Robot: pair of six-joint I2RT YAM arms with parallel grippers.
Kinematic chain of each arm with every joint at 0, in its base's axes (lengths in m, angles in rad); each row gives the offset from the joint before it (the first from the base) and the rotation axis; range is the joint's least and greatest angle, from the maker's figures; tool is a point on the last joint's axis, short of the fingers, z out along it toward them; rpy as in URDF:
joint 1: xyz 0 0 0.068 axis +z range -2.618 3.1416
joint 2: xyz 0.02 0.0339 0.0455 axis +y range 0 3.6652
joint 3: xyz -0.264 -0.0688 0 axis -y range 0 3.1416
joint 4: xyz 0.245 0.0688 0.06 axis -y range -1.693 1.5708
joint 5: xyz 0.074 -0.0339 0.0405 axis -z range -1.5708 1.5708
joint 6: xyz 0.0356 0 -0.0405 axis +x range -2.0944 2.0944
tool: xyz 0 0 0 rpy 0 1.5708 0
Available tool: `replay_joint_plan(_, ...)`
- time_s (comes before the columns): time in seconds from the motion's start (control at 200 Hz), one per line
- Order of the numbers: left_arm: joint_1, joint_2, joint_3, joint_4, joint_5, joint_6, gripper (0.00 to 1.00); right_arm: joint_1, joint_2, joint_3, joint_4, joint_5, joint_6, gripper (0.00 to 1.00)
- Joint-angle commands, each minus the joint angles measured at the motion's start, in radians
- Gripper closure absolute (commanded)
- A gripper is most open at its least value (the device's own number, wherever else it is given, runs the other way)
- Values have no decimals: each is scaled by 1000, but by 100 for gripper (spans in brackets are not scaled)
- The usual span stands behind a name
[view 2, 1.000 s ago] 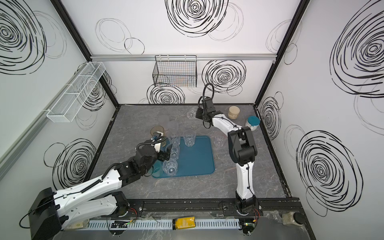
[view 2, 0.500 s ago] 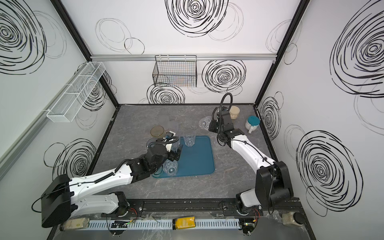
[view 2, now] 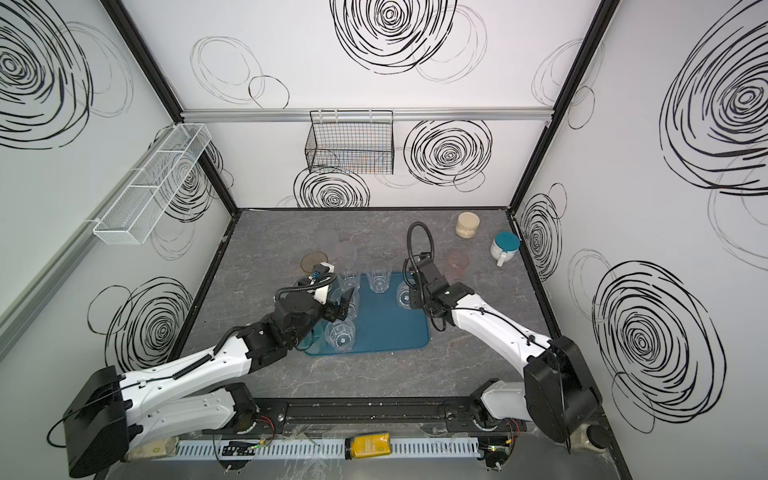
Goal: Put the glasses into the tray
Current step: 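Carry the clear glass with the right gripper and lower it onto the tray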
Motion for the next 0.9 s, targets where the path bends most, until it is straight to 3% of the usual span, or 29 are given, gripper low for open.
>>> replay_joint_plan(0.0, 18, -33, -17, 47, 13, -17, 4, 42, 52, 71, -44, 54, 23, 90)
replay_joint_plan(0.245, 22, -63, -14, 17, 16, -10, 4, 89, 131, 105, -13, -3, 14, 89)
replay_joint_plan(0.555, 29, -92, -38, 27, -8, 0, 4, 104, 204, 183, -28, -16, 5, 73)
replay_joint_plan(0.895, 33, -83, -42, 42, 5, -3, 4, 88, 165, 117, 48, -86, 77, 80)
